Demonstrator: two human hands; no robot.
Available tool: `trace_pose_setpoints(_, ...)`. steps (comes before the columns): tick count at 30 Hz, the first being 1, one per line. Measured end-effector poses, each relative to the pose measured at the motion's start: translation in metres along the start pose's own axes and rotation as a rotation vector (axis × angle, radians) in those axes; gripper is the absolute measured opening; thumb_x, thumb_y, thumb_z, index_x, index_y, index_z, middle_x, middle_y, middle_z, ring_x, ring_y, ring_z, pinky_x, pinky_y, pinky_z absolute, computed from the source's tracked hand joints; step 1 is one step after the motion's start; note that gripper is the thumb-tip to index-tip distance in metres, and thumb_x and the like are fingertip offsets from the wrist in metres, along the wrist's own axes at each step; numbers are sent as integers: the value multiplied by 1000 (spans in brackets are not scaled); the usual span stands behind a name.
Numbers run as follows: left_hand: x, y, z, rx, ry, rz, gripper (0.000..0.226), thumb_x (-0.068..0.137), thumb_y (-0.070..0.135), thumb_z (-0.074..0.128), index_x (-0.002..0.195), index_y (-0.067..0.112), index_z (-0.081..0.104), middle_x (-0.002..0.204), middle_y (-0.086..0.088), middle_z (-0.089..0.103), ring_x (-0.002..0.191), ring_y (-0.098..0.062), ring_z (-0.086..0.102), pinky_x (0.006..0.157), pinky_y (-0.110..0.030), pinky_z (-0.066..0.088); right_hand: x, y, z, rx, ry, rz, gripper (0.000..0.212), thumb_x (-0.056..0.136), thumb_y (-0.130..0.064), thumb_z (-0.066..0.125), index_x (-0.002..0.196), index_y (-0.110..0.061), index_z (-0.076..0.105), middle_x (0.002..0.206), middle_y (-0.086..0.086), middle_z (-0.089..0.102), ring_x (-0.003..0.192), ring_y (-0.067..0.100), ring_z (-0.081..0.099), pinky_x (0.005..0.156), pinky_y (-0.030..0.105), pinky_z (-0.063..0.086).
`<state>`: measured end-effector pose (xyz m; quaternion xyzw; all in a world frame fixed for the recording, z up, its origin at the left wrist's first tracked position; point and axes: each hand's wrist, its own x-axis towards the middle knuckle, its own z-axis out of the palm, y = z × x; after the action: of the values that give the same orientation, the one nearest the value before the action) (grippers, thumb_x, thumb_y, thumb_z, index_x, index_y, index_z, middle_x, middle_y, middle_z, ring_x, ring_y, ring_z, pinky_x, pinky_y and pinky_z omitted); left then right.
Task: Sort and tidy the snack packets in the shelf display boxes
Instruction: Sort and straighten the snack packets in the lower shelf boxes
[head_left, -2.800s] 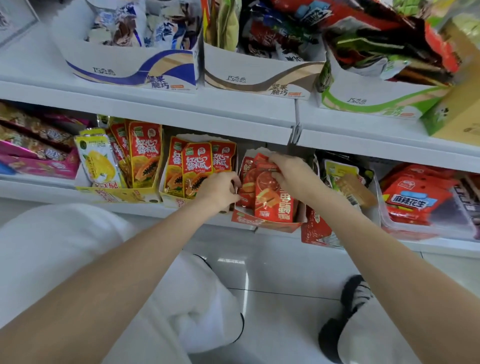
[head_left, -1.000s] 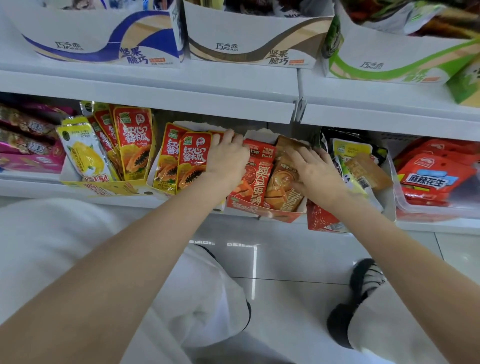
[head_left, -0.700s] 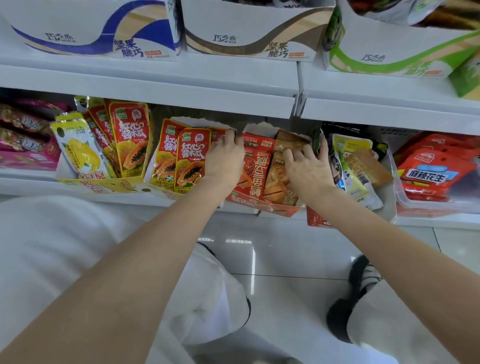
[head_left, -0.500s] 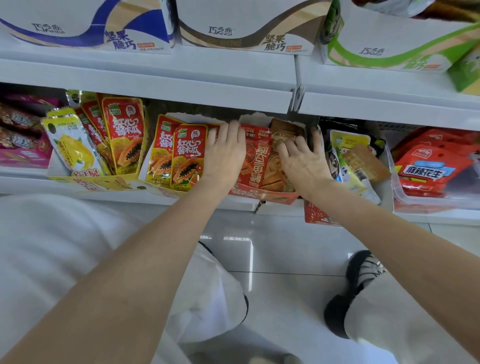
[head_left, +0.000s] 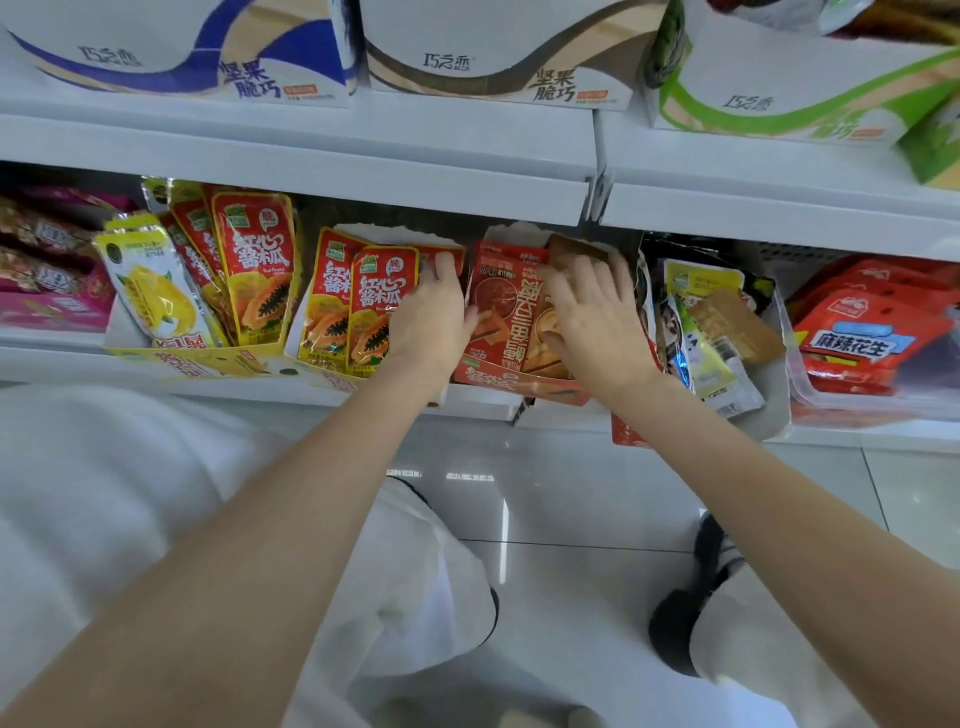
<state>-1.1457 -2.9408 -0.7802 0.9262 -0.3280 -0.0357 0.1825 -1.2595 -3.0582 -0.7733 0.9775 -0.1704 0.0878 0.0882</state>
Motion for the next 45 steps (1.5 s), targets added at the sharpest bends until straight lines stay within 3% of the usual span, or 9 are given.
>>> trace_pose_setpoints(4,-7,-2,-8,-40,-101,5,31,93,24,52,120,10,47,107,-11,64,93,-27,64,76,-33,51,16,-24,4,158,-197,-34,74,80,-25,68,142,-15,28,145,14,29,132,33,30,112,45,22)
trace_pose_setpoints(8,-14,-2,-8,-101,-155,37,26,91,20,54,115,11,49,101,-10,65,86,-24,65,74,-31,51,23,-28,25,45,-346,12,87,77,-36,70,145,-19,18,152,9,16,141,27,14,115,49,4)
trace_pose_setpoints(11,-17,-1,-8,-146,-155,31,25,91,19,54,114,11,47,96,-11,66,81,-23,66,71,-30,54,26,-28,31,25,-368,10,89,74,-39,72,143,-20,19,152,6,18,140,26,17,114,51,2)
trace_pose_setpoints(17,-13,-1,-10,-96,-162,65,29,93,20,52,120,10,46,102,-12,64,89,-25,65,76,-31,52,17,-17,22,93,-206,-19,78,77,-31,71,140,-12,29,148,11,27,139,27,24,115,48,-2)
trace_pose_setpoints(23,-21,5,-22,-54,-189,51,28,95,25,46,121,13,46,110,-10,63,96,-26,63,79,-36,54,-17,4,-20,257,34,7,54,71,-11,73,118,0,51,127,23,49,119,41,46,101,51,38)
trace_pose_setpoints(32,-45,75,-76,-130,94,408,28,93,12,44,121,13,50,120,-3,55,109,-16,54,89,-27,45,-90,94,-98,260,109,245,47,84,-24,55,123,0,49,127,25,47,115,45,42,93,56,41)
trace_pose_setpoints(35,-41,121,-91,-145,164,579,27,91,5,43,116,9,52,114,-5,55,103,-19,54,82,-26,42,-107,138,-134,254,174,378,47,82,-20,52,124,1,48,129,25,44,117,45,39,95,54,36)
trace_pose_setpoints(42,-22,230,-112,-165,193,787,29,85,-1,44,112,2,54,109,-12,53,97,-27,50,73,-22,29,-106,221,-198,366,291,560,47,86,-12,59,129,-1,41,130,21,40,121,34,35,98,36,28)
trace_pose_setpoints(45,-7,266,-115,-167,161,788,33,88,3,43,120,3,50,119,-11,50,110,-25,45,85,-24,32,-86,256,-215,405,306,620,46,87,-13,59,128,1,43,130,22,43,124,34,38,98,35,29)
